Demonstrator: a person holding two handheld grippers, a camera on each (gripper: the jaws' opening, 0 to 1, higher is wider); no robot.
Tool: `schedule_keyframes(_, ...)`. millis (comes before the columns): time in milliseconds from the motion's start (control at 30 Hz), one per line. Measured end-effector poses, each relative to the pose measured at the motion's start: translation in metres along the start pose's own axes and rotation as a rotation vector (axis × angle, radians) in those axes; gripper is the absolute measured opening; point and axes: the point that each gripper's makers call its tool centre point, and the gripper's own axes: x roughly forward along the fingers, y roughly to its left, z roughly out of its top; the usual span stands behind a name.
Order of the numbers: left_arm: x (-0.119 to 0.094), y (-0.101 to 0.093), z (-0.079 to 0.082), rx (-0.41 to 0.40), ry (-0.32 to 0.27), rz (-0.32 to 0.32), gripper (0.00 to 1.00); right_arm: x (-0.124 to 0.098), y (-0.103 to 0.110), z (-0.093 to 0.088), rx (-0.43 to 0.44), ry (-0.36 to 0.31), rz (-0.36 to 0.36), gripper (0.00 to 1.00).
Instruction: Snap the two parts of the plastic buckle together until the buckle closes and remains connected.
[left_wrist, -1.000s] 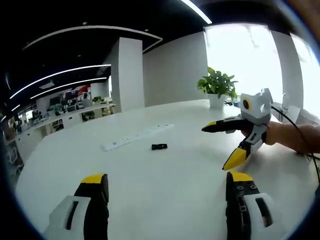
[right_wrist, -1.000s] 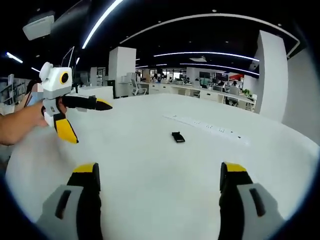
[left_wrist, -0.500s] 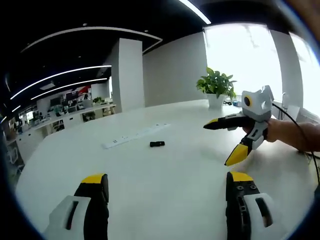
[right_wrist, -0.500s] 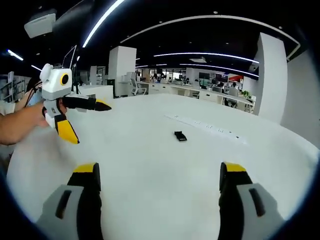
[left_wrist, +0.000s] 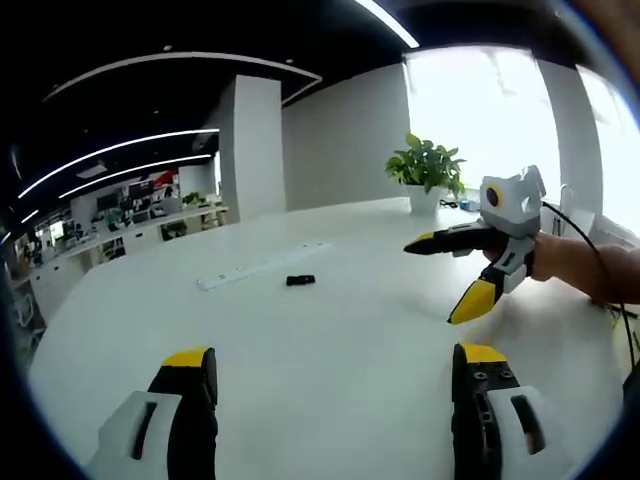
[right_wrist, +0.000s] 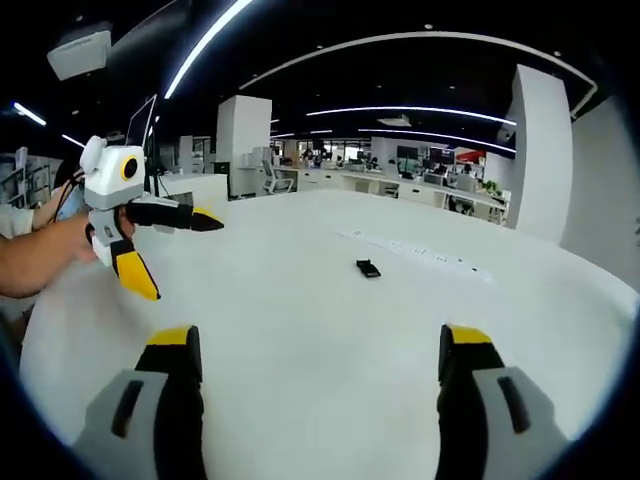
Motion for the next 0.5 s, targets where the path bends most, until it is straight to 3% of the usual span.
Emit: schedule_keyframes(500, -0.012, -0.01, 0.001, 0.0, 0.0, -0.009, 0.99, -0.013, 0.004, -0.004, 0.002, 0.003, -0.013, 0.98)
